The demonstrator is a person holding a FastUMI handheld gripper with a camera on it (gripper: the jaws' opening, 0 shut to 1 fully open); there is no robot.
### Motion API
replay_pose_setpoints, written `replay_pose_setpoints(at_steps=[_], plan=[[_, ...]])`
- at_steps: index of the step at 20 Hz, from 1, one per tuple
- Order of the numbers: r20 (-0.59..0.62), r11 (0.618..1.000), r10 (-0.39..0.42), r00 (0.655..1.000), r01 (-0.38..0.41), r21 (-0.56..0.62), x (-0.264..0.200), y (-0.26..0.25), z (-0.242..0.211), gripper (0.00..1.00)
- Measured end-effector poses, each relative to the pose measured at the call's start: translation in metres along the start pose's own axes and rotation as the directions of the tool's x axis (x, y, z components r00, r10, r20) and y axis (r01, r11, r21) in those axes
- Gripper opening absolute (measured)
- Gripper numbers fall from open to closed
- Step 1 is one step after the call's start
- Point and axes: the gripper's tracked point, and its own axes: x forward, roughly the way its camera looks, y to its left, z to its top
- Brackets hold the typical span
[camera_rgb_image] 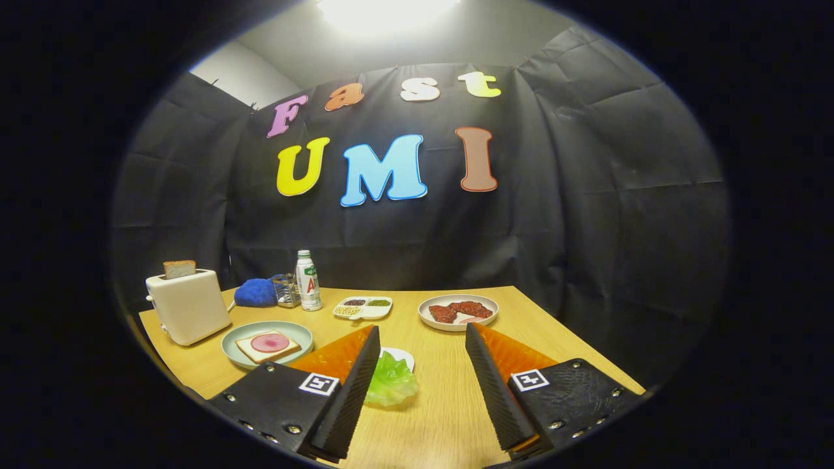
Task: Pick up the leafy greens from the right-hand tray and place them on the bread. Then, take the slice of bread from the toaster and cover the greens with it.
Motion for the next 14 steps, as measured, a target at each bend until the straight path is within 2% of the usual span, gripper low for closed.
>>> replay_pose_setpoints(at_steps=[4, 7, 14], plan=[[-0.063, 1.0, 0.005, 0.998, -0.007, -0.029, 0.005, 0.01, -0.024, 0.81], [-0.121, 0.997, -0.035, 0.992, 0.027, -0.07, 0.011, 0.013, -0.043, 0.81], [-0.217, 1.0, -0.019, 0.976, 0.016, -0.014, 0.02, 0.024, -0.073, 0.81]])
